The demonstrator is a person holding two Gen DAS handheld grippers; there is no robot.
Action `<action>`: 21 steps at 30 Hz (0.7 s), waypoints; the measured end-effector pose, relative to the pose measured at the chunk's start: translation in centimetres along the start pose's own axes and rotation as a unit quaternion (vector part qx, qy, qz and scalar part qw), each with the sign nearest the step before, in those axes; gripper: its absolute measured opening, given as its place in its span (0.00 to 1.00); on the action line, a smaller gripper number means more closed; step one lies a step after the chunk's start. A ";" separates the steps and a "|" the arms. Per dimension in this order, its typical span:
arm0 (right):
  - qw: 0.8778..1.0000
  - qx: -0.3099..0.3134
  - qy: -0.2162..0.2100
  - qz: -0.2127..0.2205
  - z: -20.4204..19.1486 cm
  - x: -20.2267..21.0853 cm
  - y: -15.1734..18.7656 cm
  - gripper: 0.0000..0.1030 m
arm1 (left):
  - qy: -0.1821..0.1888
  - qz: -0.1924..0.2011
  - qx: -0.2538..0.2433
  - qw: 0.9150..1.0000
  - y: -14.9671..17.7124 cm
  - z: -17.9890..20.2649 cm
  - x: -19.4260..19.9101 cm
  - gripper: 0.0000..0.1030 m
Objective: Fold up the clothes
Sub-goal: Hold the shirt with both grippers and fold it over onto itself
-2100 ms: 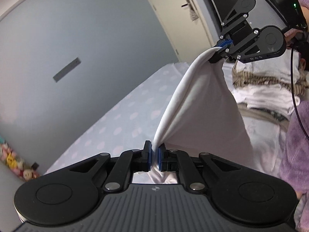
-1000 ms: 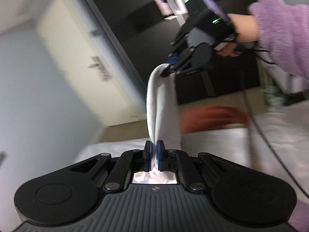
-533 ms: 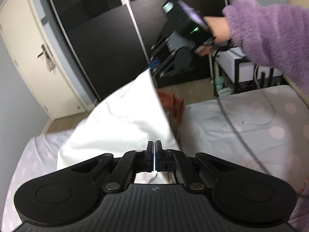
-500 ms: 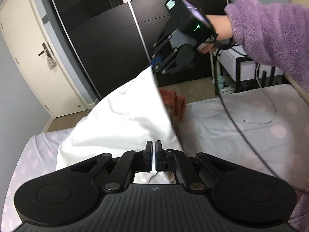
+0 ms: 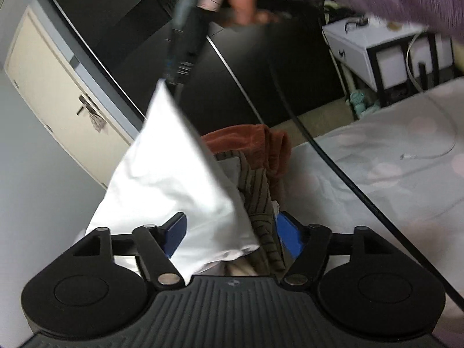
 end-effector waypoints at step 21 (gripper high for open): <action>0.999 -0.029 -0.002 0.024 0.7 0.1 0.6 0.07 | -0.110 0.060 -0.032 0.992 2.3 1.3 -1.0 0.09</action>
Point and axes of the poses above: each gripper's, at about its wrist camera, not at the fingertips, and x roughly against the way its jaws point, z to its right, y to its underside, the point moved 2 cm from there along -x, roughly the way its jaws point, and after that the axes turned 13 degrees about x, right-handed, at the moved point
